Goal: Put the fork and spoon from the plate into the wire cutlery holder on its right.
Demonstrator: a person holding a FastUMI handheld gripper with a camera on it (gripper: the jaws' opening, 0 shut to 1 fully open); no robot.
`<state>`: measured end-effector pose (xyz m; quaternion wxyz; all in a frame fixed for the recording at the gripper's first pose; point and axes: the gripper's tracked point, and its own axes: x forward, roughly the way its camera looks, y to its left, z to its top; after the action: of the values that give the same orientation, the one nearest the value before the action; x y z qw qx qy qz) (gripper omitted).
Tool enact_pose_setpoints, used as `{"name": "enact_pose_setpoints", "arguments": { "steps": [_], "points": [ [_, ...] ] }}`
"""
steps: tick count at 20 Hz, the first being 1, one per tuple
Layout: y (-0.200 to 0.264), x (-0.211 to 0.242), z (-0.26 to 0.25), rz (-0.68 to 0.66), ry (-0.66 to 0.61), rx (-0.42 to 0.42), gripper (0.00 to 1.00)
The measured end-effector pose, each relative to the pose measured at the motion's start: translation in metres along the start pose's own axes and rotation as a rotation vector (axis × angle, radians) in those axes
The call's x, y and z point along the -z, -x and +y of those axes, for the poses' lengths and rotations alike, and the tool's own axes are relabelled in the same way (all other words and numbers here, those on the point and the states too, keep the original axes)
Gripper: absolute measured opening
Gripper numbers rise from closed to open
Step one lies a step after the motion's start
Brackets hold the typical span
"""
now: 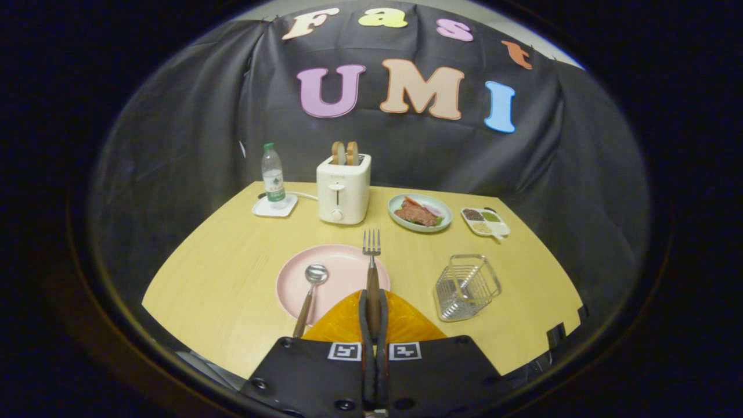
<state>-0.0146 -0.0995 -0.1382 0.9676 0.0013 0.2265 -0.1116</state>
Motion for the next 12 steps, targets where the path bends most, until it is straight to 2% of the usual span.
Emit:
{"name": "enact_pose_setpoints", "arguments": {
  "steps": [7,12],
  "points": [
    [0.003,-0.022,-0.076,0.039,-0.022,0.155,0.03],
    [0.010,-0.011,-0.106,0.146,-0.077,0.195,0.03]
  ]
}}
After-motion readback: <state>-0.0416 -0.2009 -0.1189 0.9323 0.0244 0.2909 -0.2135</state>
